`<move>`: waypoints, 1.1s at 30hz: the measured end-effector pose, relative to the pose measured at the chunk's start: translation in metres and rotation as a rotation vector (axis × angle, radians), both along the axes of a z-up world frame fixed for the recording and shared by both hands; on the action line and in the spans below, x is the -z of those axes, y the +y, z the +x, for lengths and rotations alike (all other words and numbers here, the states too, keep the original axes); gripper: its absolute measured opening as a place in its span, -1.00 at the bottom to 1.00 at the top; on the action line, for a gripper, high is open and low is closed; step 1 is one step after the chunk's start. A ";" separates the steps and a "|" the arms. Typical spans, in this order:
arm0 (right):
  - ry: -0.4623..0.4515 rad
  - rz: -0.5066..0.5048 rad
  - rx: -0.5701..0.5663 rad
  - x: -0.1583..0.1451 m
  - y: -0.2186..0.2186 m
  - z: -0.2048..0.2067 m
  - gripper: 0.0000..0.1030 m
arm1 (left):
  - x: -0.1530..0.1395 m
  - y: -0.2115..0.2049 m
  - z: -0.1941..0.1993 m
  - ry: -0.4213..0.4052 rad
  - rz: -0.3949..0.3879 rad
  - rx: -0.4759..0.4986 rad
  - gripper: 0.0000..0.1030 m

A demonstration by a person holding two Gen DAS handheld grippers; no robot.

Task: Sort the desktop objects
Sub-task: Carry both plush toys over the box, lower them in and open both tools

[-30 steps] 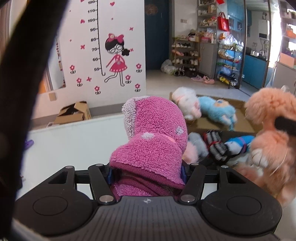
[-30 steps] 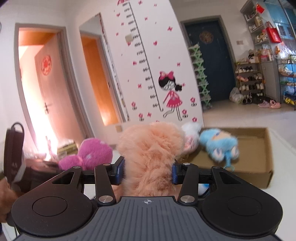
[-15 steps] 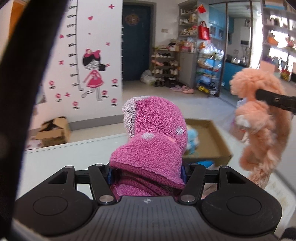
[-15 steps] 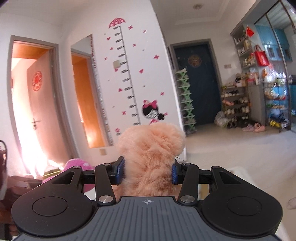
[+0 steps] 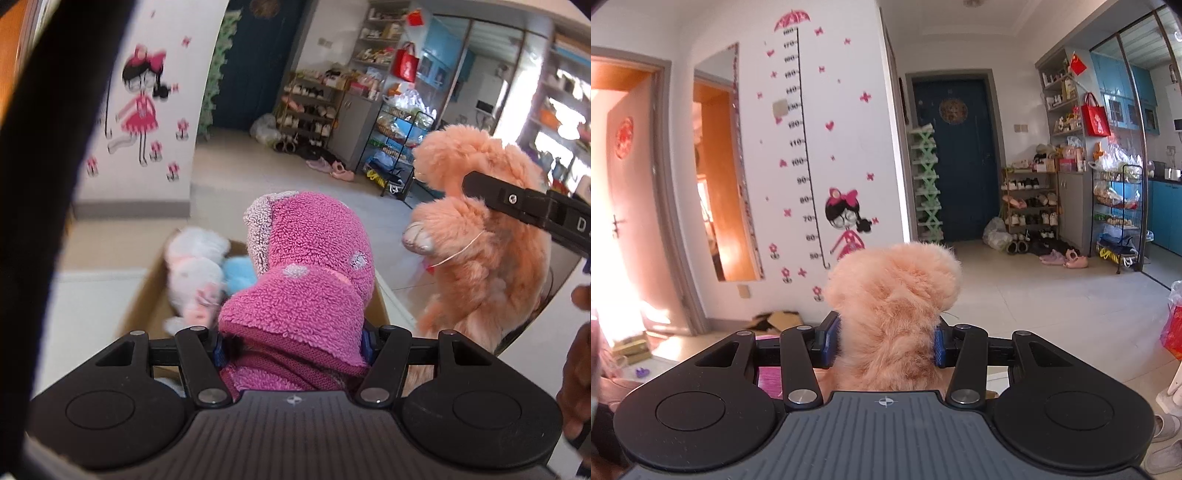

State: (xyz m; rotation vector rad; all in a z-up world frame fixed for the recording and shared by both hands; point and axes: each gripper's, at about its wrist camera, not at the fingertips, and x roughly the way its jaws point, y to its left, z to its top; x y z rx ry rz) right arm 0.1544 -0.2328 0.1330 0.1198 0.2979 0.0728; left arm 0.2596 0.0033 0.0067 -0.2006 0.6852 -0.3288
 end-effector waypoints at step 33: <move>0.305 -0.110 0.030 0.141 -0.003 0.138 0.13 | 0.088 0.024 0.054 0.114 -0.294 -0.289 0.98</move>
